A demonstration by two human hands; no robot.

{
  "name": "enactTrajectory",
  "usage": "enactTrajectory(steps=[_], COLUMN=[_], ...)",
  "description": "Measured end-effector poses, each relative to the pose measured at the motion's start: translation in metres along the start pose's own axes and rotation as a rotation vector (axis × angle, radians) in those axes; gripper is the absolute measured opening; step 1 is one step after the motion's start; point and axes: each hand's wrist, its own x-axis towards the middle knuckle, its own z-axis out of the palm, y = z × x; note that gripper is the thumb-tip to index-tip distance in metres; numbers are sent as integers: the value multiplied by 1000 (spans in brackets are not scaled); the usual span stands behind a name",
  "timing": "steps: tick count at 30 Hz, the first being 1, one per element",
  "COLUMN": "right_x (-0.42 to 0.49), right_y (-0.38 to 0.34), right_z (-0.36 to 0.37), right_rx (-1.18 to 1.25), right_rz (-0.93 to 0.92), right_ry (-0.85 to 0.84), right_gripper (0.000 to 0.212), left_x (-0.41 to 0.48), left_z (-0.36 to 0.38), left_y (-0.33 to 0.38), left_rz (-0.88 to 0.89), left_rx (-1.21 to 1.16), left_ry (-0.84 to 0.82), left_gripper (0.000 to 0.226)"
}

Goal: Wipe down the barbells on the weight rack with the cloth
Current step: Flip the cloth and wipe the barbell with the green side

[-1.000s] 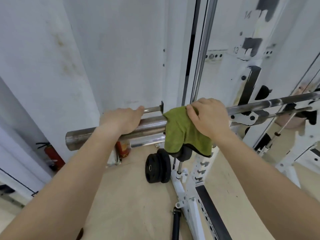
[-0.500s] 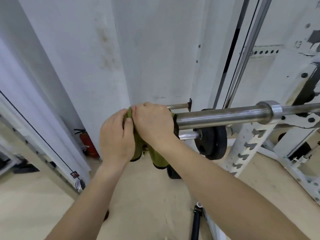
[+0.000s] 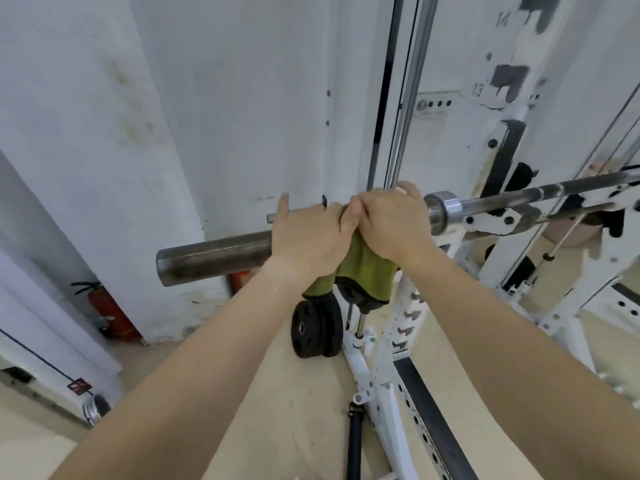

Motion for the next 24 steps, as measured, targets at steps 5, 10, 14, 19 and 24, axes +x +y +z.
enactTrajectory(steps=[5, 10, 14, 19, 24], right_x=[-5, -6, -6, -3, -4], right_y=[70, 45, -23, -151, -221], right_z=[1, 18, 24, 23, 14], right_rx=[-173, 22, 41, 136, 236], right_rz=[79, 187, 122, 24, -108], right_ry=[-26, 166, 281, 318, 201], right_gripper=[59, 46, 43, 42, 43], left_x=[46, 30, -19, -80, -103], left_z=[8, 6, -8, -22, -20], left_y=[61, 31, -23, -117, -167], left_rz=[40, 25, -35, -256, -337], left_rx=[56, 172, 270, 126, -123], left_ry=[-83, 19, 120, 227, 336], left_gripper=[82, 66, 50, 44, 44])
